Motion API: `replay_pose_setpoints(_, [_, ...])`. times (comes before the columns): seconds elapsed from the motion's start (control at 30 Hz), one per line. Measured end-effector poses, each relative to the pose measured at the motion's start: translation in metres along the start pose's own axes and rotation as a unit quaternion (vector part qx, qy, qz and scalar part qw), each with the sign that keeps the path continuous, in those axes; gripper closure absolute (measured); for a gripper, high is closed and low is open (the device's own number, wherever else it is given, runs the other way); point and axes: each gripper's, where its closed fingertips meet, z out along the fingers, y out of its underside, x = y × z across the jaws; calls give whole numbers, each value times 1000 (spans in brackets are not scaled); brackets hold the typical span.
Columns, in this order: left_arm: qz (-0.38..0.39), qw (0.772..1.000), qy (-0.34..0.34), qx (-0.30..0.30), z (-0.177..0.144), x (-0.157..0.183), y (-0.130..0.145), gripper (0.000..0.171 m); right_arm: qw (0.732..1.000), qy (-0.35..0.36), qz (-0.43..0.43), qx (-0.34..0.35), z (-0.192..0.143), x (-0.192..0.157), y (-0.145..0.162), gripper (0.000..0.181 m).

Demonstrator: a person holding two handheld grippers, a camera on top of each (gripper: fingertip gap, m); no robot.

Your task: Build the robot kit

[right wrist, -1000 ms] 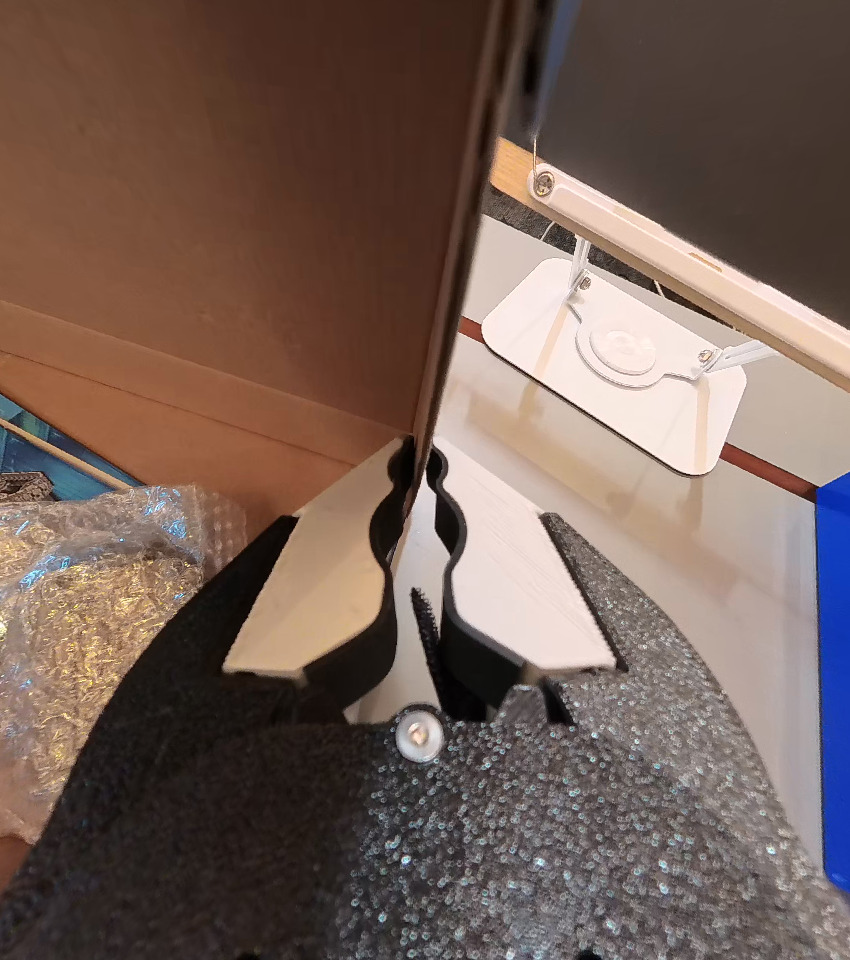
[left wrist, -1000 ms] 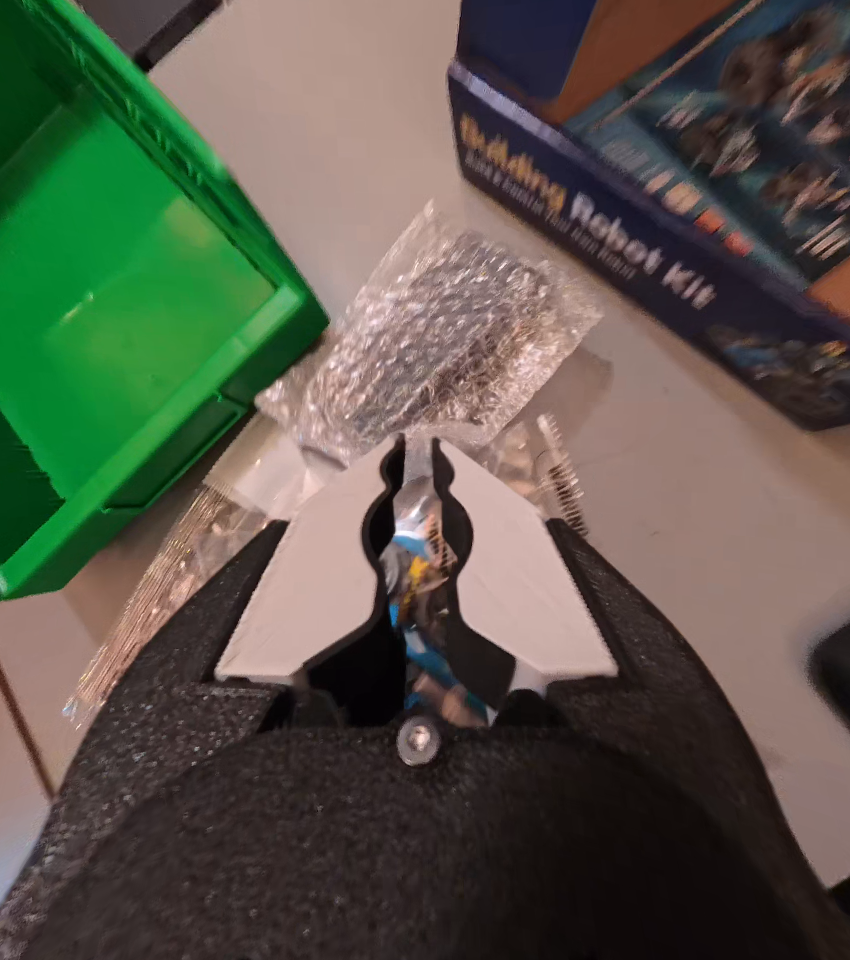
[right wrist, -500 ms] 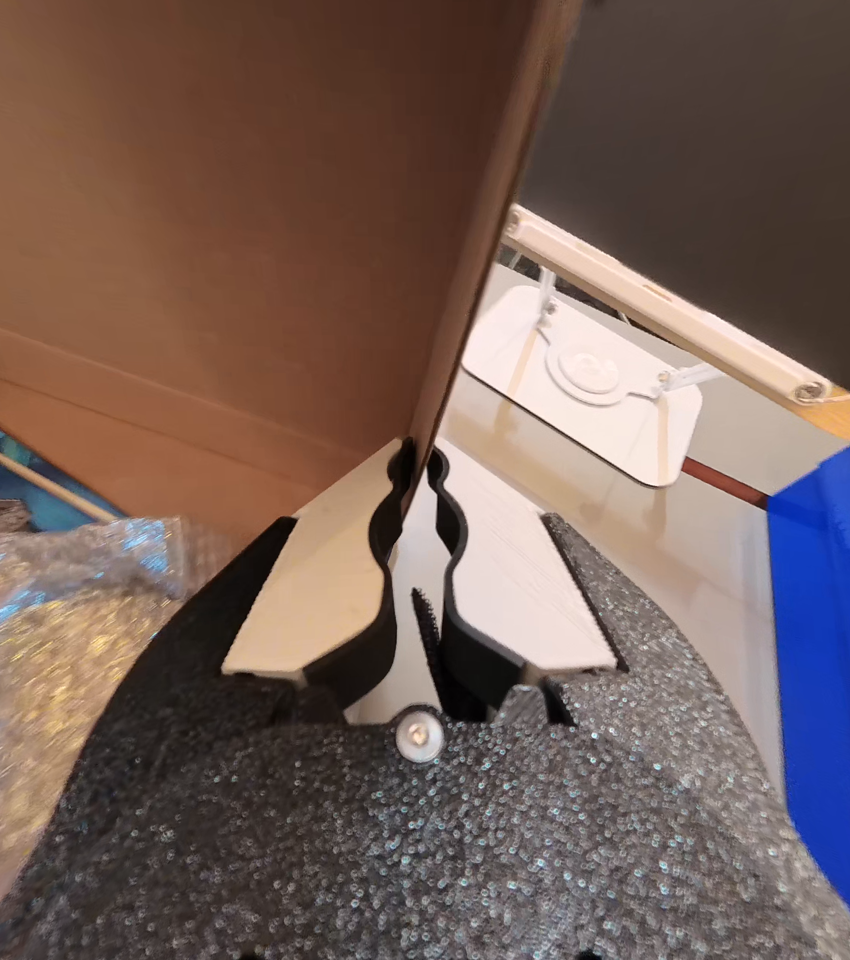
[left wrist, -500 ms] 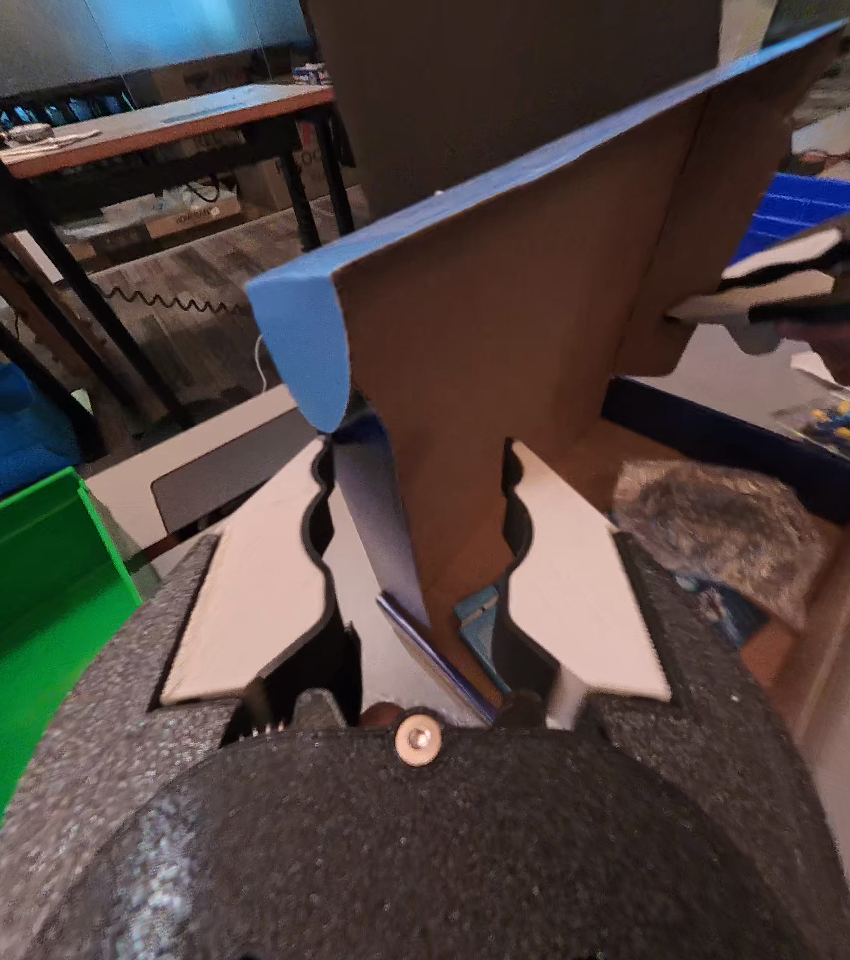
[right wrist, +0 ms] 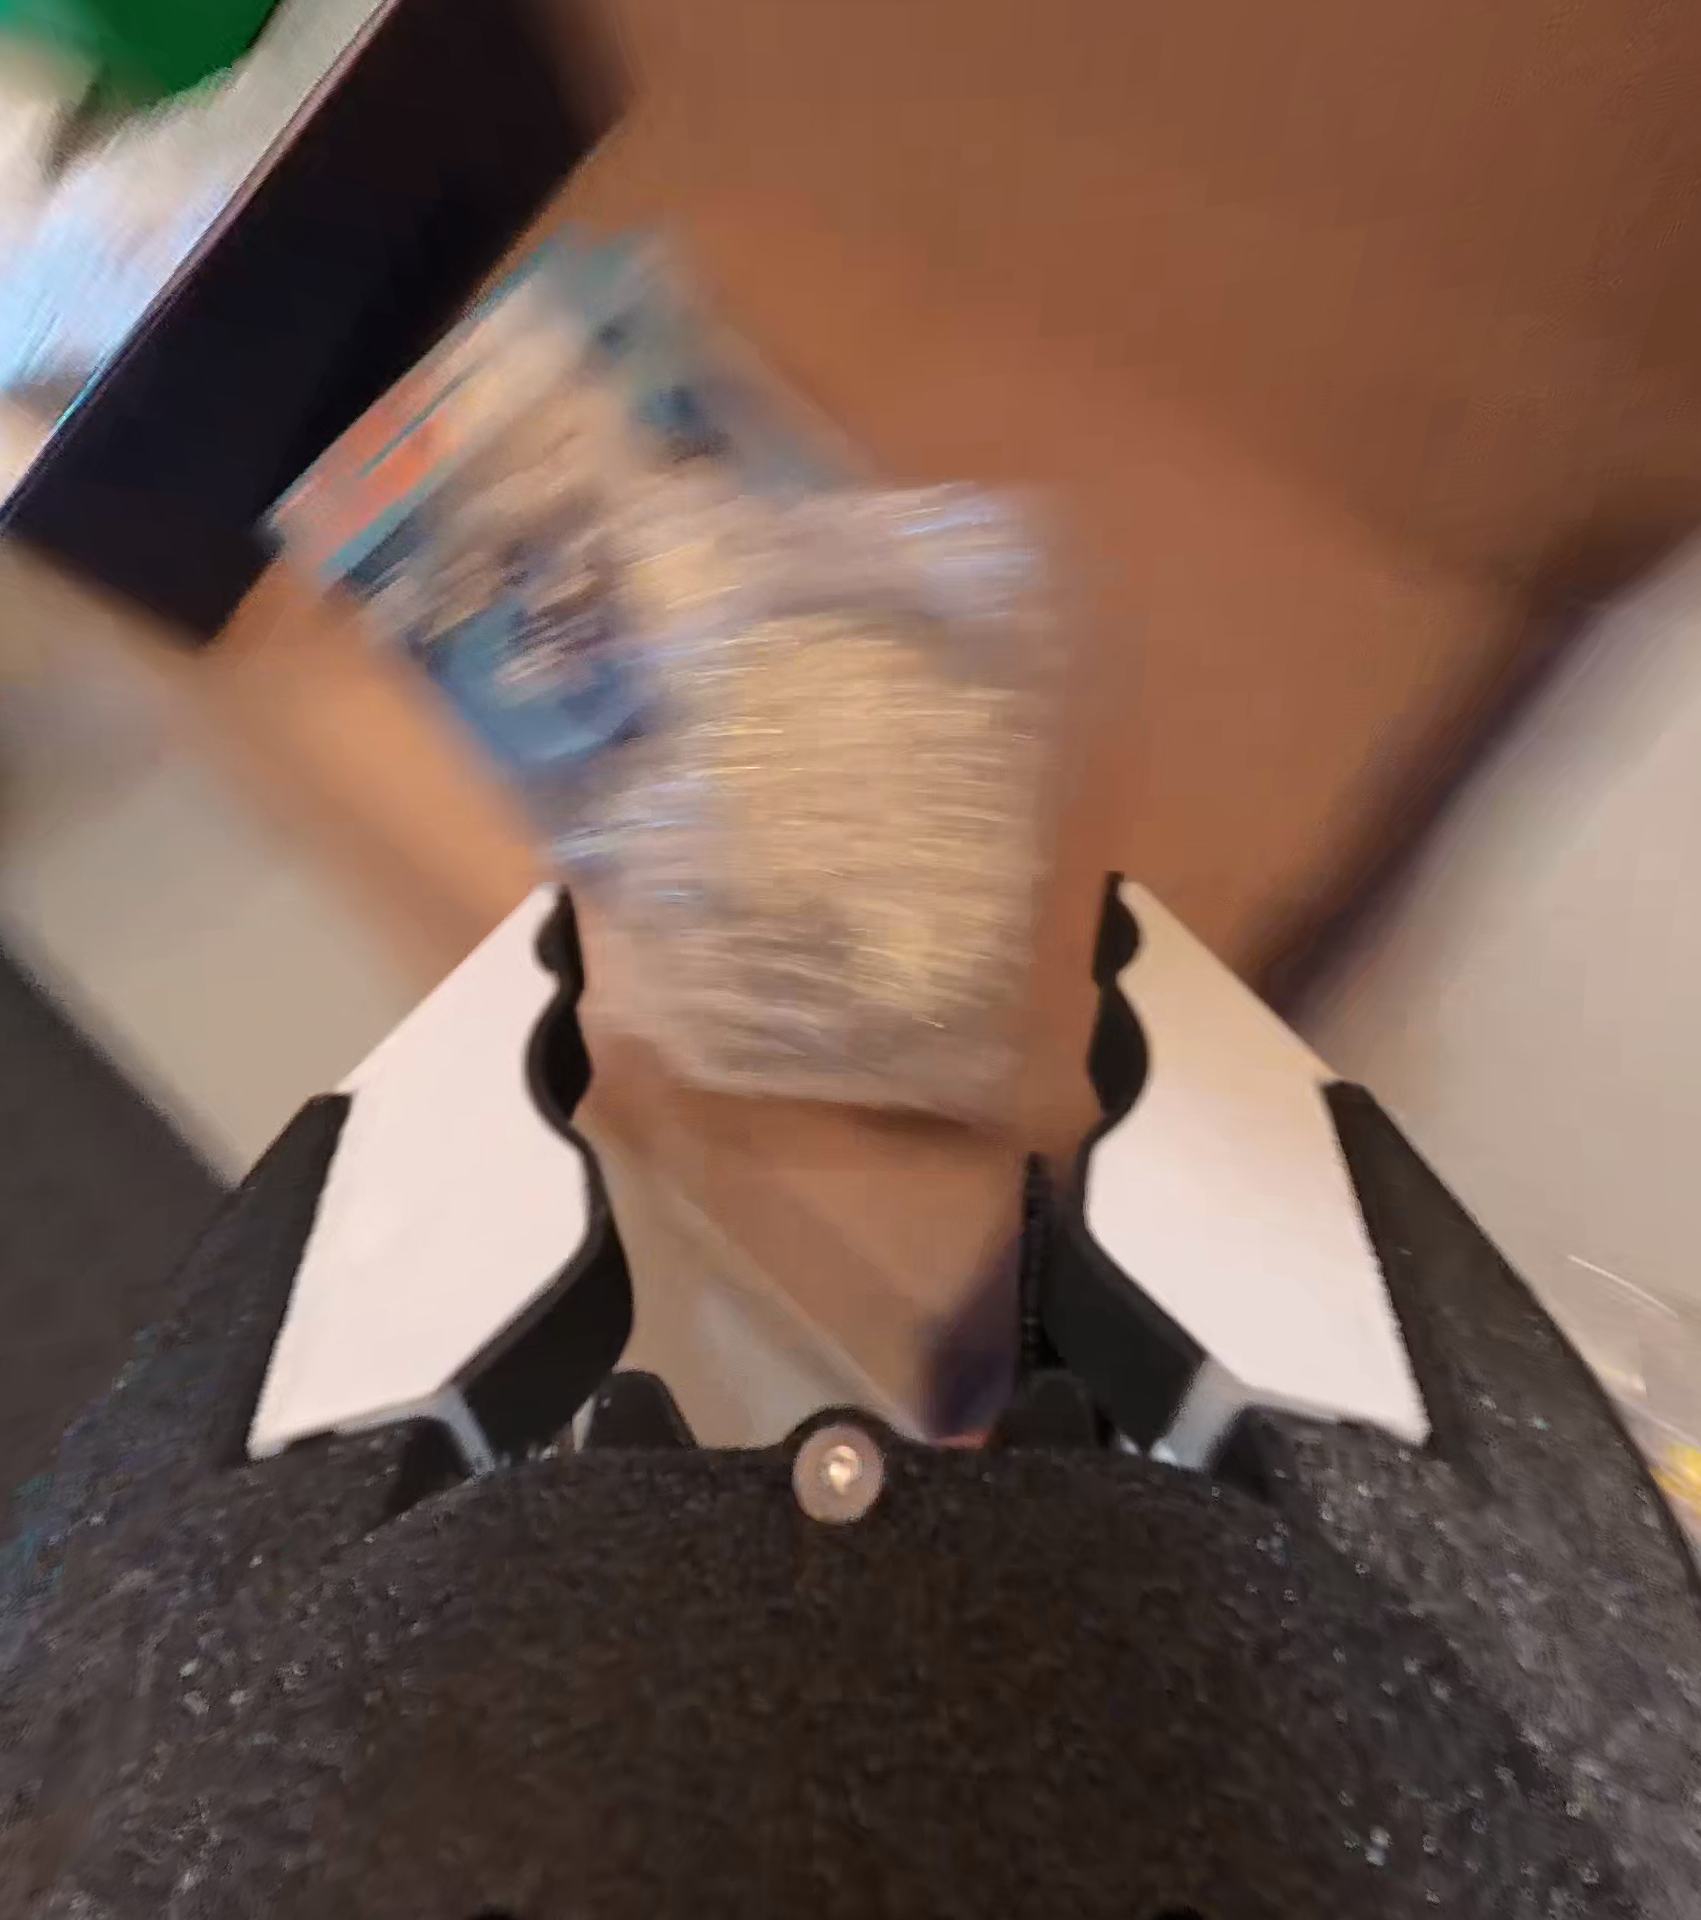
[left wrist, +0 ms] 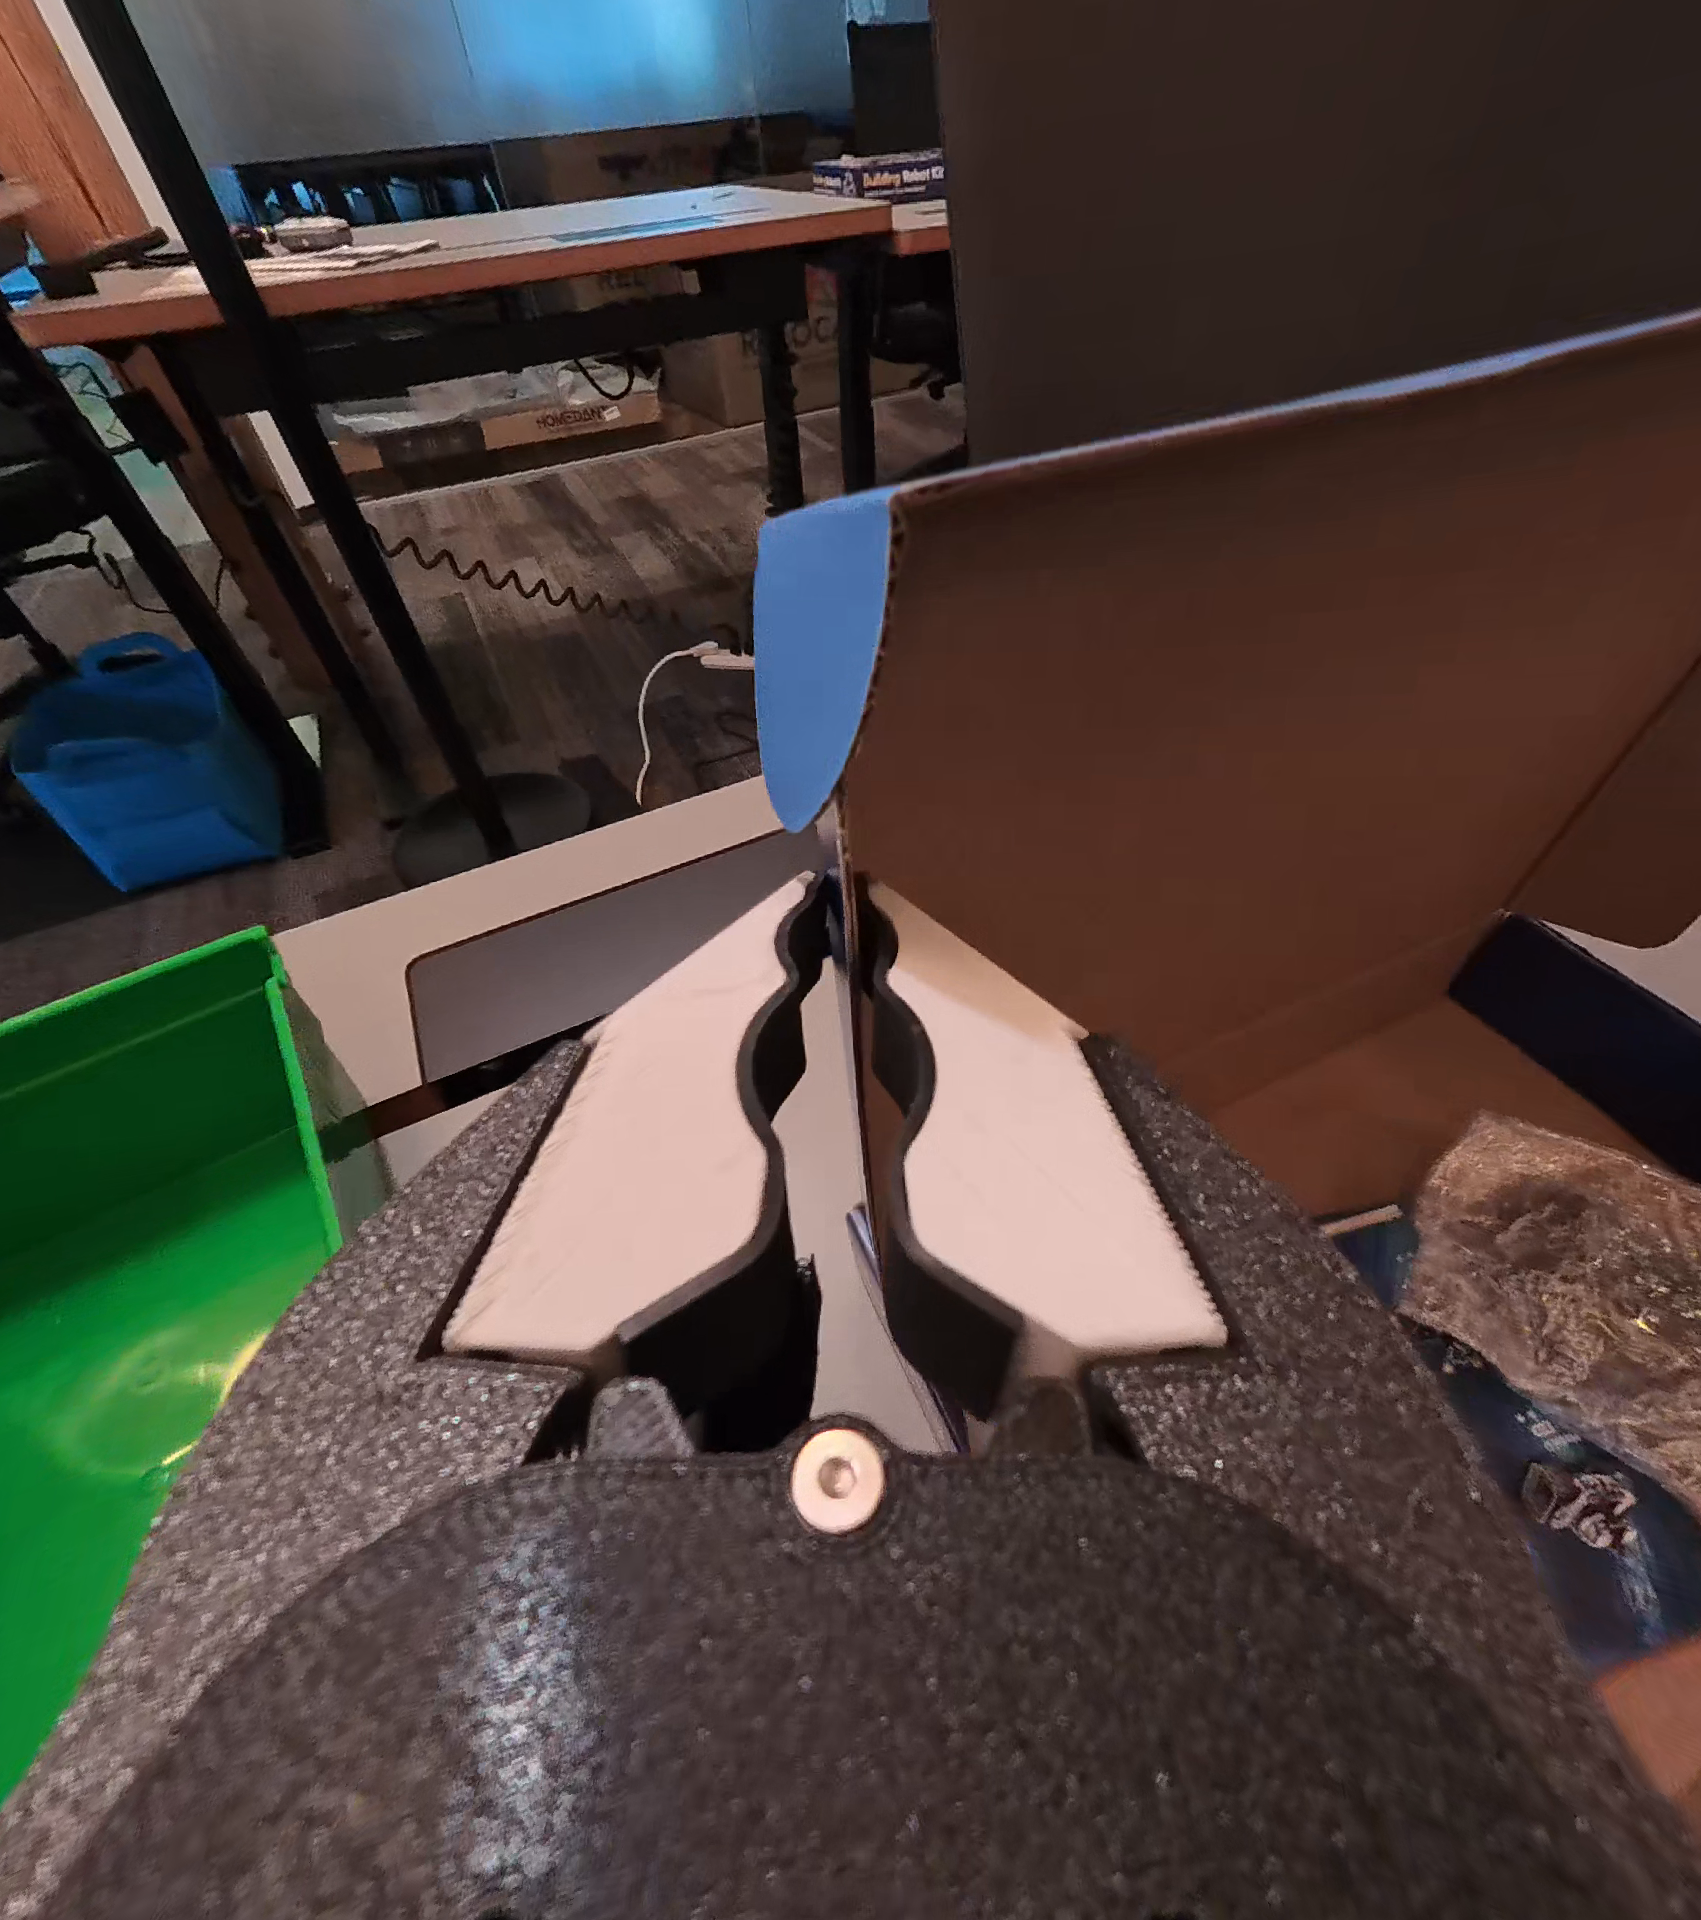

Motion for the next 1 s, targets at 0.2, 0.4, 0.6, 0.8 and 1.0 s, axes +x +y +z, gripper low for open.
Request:
replay_pose_setpoints(0.2, [4,1000,10,-11,-3,2,3,168,990,89,-6,-108,45,12,3,88])
replay_pose_setpoints(0.4, [10,1000,5,-9,-3,0,4,169,993,109,-30,-43,15,13,-21,119])
replay_pose_setpoints(0.6, [14,999,-27,-18,0,-1,3,169,978,193,-15,78,-143,41,-28,120])
replay_pose_setpoints(0.8, [44,997,-50,-39,0,1,3,169,946,277,166,-11,-134,221,21,119])
replay_pose_setpoints(1.0, [57,996,-45,-51,-3,2,5,169,945,267,152,-115,-30,293,25,115])
